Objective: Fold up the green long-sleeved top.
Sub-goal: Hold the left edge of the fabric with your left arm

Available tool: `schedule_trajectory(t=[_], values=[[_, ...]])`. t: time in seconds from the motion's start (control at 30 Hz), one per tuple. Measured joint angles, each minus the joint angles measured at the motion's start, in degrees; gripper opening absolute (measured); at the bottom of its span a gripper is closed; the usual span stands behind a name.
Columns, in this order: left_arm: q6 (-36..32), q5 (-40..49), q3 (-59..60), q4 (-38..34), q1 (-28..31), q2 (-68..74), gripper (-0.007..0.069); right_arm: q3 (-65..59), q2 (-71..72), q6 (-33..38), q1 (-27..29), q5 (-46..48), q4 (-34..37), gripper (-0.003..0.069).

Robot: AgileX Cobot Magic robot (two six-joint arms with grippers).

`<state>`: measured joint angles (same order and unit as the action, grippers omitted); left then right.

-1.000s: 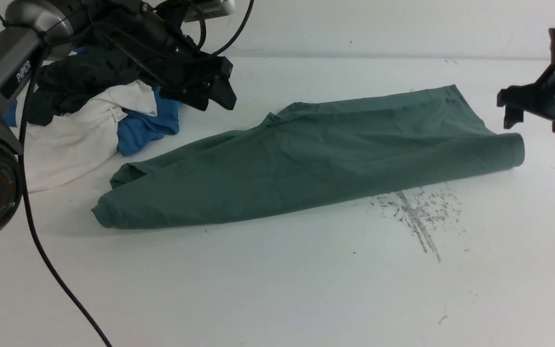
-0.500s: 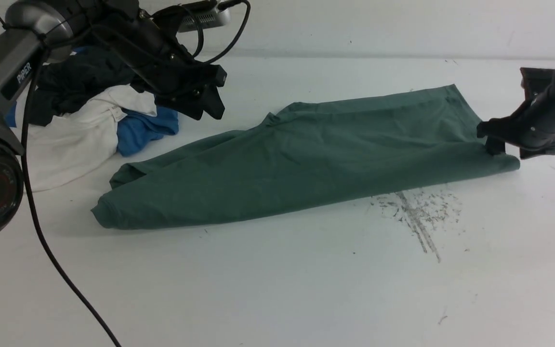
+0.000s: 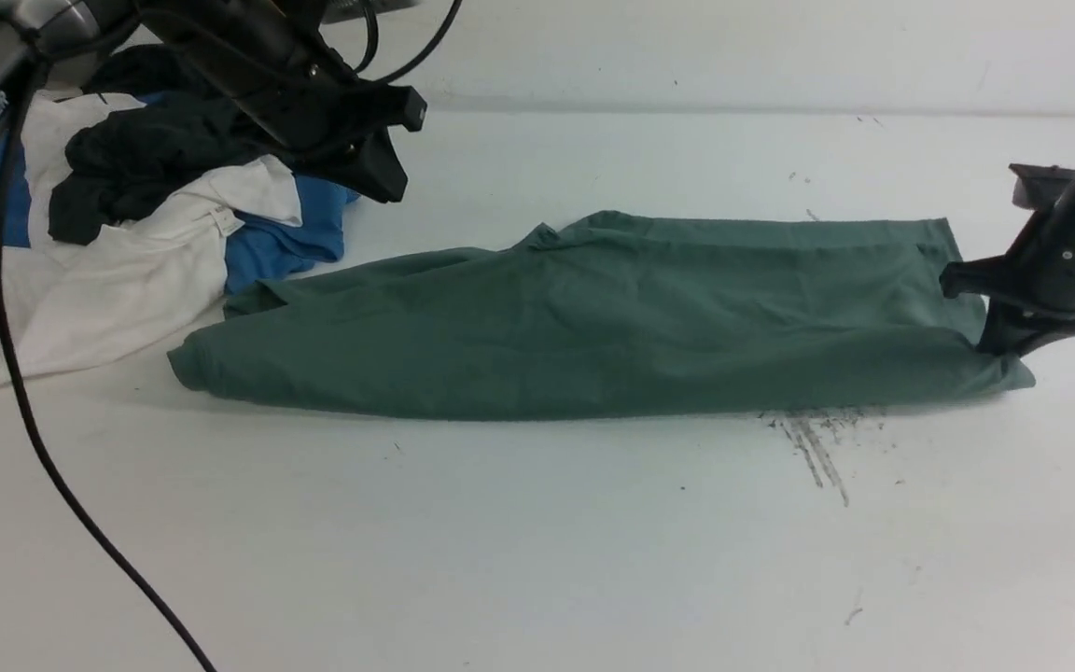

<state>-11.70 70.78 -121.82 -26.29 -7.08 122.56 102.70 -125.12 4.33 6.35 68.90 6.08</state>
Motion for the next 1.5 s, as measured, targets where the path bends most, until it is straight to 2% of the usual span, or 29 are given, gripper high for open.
schedule_trajectory(t=[0.1, 0.2, 0.23, 0.4, 0.63, 0.73, 0.9, 0.97, 1.13, 1.33, 1.5], values=[[-0.1, 0.0, 5.4, -0.1, 0.0, -4.2, -0.0004, -5.0, 3.4, -1.4, 0.0, -0.1, 0.0, 0.0019], [-1.4, -0.1, 17.0, 0.1, 0.0, -12.5, -0.0004, -20.4, 12.0, -3.4, 0.0, -0.2, -0.1, 0.0019], [-1.4, -0.1, 17.0, 0.1, 0.0, -12.9, -0.0004, -22.2, 13.1, -3.6, 0.0, -0.2, -0.3, 0.0019], [-2.8, -0.1, 32.9, -0.2, 0.0, -23.5, -0.0004, -43.7, 30.1, -10.8, 0.0, 0.2, -6.6, 0.0019], [-4.0, -0.1, 39.3, -0.3, -1.1, -27.5, -0.0004, -54.7, 45.8, -14.4, 0.3, 0.5, -7.3, 0.0022], [-5.2, -0.2, 39.5, -0.4, -1.4, -27.5, -0.0004, -56.3, 47.9, -14.7, 0.3, 0.5, -6.4, 0.0036], [-5.8, -0.2, 39.5, -0.4, -1.5, -27.5, -0.0004, -57.5, 48.4, -14.9, 0.4, 0.7, -3.6, 0.0136], [-5.8, -0.2, 39.5, -0.4, -1.5, -27.5, -0.0004, -57.1, 48.3, -14.7, 0.4, 0.7, -3.3, 0.0217], [-5.8, -0.2, 39.5, -0.4, -1.5, -27.5, -0.0004, -50.7, 44.1, -14.7, 0.4, 1.0, -7.9, 0.0342], [-5.8, -0.2, 39.5, -0.4, -1.5, -27.5, -0.0004, -44.1, 37.4, -14.7, 1.2, 0.6, -13.2, 0.0386], [-5.9, -0.2, 39.5, -0.4, -1.5, -27.5, -0.0004, -43.6, 30.3, -14.5, 6.9, 0.4, -15.6, 0.0389]])
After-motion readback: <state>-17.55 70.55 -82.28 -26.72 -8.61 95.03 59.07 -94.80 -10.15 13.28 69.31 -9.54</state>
